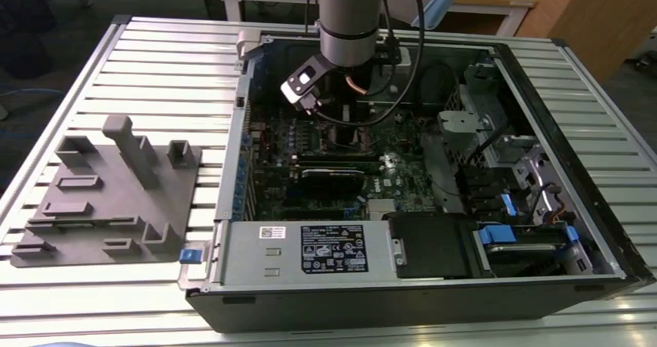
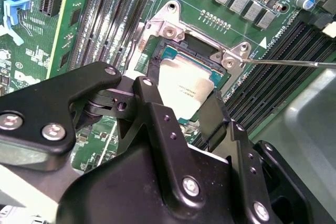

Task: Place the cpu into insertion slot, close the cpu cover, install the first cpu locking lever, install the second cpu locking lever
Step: 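Place the cpu into insertion slot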

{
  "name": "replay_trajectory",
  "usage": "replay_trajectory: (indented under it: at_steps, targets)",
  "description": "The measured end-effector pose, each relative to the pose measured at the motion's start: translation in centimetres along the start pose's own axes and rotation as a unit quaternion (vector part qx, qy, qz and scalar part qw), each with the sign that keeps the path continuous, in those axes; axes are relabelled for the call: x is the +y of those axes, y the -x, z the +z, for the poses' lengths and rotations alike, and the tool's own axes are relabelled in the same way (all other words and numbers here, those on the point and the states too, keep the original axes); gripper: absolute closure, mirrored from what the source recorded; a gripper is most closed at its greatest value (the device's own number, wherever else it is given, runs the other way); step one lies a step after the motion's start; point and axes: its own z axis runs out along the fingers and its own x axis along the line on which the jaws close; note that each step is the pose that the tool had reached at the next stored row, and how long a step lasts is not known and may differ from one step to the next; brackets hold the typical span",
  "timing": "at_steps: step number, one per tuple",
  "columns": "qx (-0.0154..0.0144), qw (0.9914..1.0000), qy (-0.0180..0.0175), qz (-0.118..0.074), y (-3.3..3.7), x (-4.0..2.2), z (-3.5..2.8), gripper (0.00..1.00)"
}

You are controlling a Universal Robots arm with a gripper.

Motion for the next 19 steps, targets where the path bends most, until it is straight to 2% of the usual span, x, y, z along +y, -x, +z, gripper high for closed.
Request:
replay_trajectory:
  at_steps: [19]
  targets:
    - [0.0005, 1.0, 0.0001, 0.0, 0.01, -0.01, 0.15, 0.47]
